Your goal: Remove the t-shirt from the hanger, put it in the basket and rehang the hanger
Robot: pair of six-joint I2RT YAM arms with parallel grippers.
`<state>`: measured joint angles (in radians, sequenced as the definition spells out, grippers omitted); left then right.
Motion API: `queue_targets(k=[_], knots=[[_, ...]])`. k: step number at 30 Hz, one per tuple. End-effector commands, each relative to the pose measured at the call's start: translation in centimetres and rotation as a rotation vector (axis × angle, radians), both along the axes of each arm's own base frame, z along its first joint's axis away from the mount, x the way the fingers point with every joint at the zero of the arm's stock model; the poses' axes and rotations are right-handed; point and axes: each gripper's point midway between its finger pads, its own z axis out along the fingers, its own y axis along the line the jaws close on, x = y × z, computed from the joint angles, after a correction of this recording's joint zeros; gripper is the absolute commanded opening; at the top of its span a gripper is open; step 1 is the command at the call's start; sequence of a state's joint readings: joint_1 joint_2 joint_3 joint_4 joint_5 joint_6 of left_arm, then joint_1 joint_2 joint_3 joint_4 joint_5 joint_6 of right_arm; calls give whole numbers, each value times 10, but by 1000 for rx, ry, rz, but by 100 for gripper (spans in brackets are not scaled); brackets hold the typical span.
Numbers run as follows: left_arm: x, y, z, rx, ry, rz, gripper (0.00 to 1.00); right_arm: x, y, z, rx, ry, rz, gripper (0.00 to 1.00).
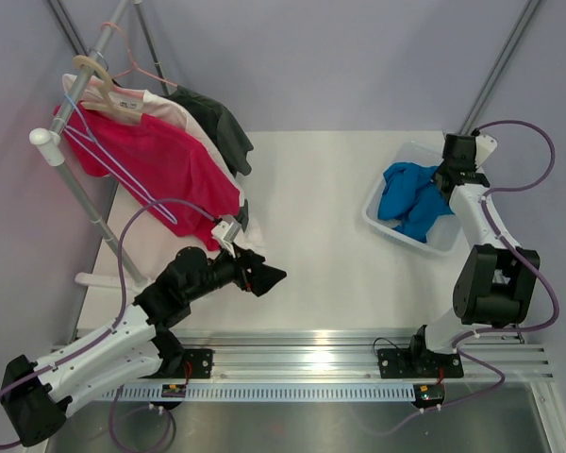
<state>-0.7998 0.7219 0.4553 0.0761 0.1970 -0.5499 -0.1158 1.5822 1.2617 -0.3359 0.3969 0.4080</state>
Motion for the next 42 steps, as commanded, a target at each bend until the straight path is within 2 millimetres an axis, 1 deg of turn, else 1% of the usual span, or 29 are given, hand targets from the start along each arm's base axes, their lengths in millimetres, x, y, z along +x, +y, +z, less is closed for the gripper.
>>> queue_targets(k=[1,2,3,4,8,10,12,13,14,18,21,22,24,26,27,28,29,30,31,33,34,35,36,37,38,39,40,41,42], knots=[[4,0,12,-25,-43,16,99,26,20,0,68,-33,99,0],[4,1,11,-23,-41,19,99,34,29,-14,101,-16,139,0],[4,1,11,-22,-45,23,99,37,31,-20,114,-9,144,0],[5,2,9,-15,-41,29,99,39,31,-36,124,26,141,0],[6,2,11,-17,-41,29,99,45,34,-57,146,69,151,0],[5,1,11,-17,-42,25,99,44,33,-65,147,102,143,16],[5,3,11,-21,-44,29,99,46,28,-65,133,120,129,39],[6,4,12,-20,-47,37,99,45,28,-66,131,130,131,46],[6,5,12,-20,-49,44,99,45,29,-65,134,130,132,54],[9,7,8,-1,-46,60,99,43,32,-41,127,92,157,70],[10,6,6,5,-42,59,99,33,30,-6,98,44,162,81],[10,5,6,6,-41,58,99,27,32,13,94,13,173,83],[10,5,5,11,-40,57,99,21,38,31,97,-14,202,98],[12,5,6,18,-52,59,99,10,56,51,103,-27,246,100],[16,7,6,26,-58,82,99,4,65,54,93,-18,255,100],[21,8,10,32,-73,100,99,0,96,69,49,-40,301,100],[24,9,11,40,-78,117,99,-3,113,74,17,-45,353,100],[27,10,11,54,-79,133,99,-8,131,89,6,-90,400,99],[29,9,9,73,-81,133,99,-15,160,94,-1,-104,463,100],[30,6,10,93,-84,136,99,-34,192,107,65,-133,573,99],[27,2,14,99,-98,118,99,-43,208,104,137,-137,627,99],[29,4,12,120,-100,136,99,-52,217,105,185,-147,668,100],[32,5,14,130,-109,152,99,-67,229,122,228,-206,735,99],[34,3,17,142,-124,151,99,-80,238,108,264,-185,786,99],[32,2,25,159,-127,140,99,-87,243,112,282,-221,822,100],[31,1,30,169,-133,131,99,-104,246,126,296,-272,870,100],[29,0,43,178,-154,119,99,-119,248,126,317,-306,903,100],[27,0,41,191,-155,108,99,-120,248,111,325,-274,897,100],[26,-2,58,170,-183,104,99,-134,249,118,336,-299,925,99]])
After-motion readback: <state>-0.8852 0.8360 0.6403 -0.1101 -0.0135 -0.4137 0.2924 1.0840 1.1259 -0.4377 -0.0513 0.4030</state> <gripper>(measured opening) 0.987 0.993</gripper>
